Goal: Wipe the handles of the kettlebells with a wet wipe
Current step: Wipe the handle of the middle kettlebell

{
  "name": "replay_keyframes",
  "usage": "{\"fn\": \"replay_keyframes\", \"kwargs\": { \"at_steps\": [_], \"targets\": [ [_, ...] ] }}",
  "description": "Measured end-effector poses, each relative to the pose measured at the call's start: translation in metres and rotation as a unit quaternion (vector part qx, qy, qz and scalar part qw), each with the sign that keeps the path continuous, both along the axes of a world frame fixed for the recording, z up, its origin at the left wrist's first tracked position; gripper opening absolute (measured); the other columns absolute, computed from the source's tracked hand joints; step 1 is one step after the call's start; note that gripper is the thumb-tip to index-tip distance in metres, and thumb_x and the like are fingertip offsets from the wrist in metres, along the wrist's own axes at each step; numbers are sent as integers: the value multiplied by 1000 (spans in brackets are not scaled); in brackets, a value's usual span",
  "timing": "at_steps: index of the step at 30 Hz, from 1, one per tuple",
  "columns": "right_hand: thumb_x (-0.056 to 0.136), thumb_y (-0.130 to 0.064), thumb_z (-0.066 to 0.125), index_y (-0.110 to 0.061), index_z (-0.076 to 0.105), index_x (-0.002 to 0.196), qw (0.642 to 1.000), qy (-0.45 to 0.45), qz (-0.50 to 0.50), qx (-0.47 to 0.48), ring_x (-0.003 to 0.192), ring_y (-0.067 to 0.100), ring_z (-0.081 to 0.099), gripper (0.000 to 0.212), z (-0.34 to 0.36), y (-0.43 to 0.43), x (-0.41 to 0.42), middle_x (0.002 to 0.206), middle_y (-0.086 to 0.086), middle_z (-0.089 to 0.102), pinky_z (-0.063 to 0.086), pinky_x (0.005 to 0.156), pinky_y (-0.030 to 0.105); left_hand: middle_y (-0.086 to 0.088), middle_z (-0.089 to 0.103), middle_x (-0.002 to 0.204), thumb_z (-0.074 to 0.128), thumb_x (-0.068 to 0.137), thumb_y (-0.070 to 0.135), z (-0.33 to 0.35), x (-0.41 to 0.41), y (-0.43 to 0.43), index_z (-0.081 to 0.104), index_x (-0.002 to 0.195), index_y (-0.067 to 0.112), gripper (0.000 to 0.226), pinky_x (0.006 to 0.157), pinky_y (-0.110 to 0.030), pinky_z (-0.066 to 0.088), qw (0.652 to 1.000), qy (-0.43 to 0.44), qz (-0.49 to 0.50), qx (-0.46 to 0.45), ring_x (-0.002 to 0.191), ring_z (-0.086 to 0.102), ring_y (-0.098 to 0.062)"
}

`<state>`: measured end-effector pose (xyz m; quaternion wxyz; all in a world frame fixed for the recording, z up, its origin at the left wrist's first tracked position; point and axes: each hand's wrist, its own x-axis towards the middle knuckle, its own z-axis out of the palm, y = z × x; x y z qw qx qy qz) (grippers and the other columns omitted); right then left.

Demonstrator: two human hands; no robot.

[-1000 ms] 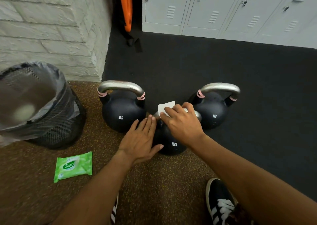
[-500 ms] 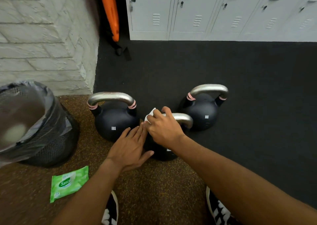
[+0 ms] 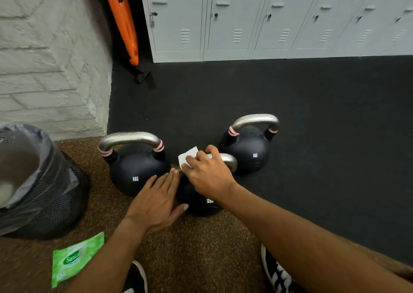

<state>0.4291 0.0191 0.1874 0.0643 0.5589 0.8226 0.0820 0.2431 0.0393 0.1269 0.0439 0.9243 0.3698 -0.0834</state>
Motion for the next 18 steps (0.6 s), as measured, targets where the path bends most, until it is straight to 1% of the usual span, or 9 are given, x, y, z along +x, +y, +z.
{"fn": "replay_keyframes", "kwargs": {
  "at_steps": [4, 7, 12, 18],
  "targets": [
    [96, -28, 42, -14, 61, 122, 1000, -13, 10, 4, 112, 28, 53, 35, 0, 1, -4, 120, 7, 62, 31, 102, 53, -11, 4, 167, 7, 93, 72, -1, -1, -1, -3, 157, 8, 91, 123, -39, 7, 1000, 4, 4, 1, 153, 12, -20],
    [98, -29, 40, -16, 63, 122, 999, -28, 22, 3, 117, 27, 50, 36, 1, 5, -9, 125, 5, 61, 32, 102, 53, -12, 9, 166, -1, 90, 74, -2, 0, 0, 2, 158, 9, 95, 124, -41, 9, 1000, -3, 6, -2, 152, 15, -22],
    [100, -28, 37, -17, 63, 123, 999, -32, 27, -20, 122, 27, 44, 37, -1, 9, -16, 129, 5, 59, 31, 103, 53, -11, 7, 166, 9, 93, 73, -2, 0, 1, 3, 159, 11, 91, 124, -41, 8, 1000, 2, 3, -14, 153, 13, -22],
    [98, -28, 38, -17, 62, 121, 999, -16, 38, -2, 115, 27, 50, 35, -3, 6, 0, 123, 4, 61, 32, 101, 50, -13, 14, 165, 11, 93, 72, -3, 0, 0, 6, 158, 7, 92, 122, -41, 12, 1000, -15, 7, -8, 151, 20, -23]
  ]
}}
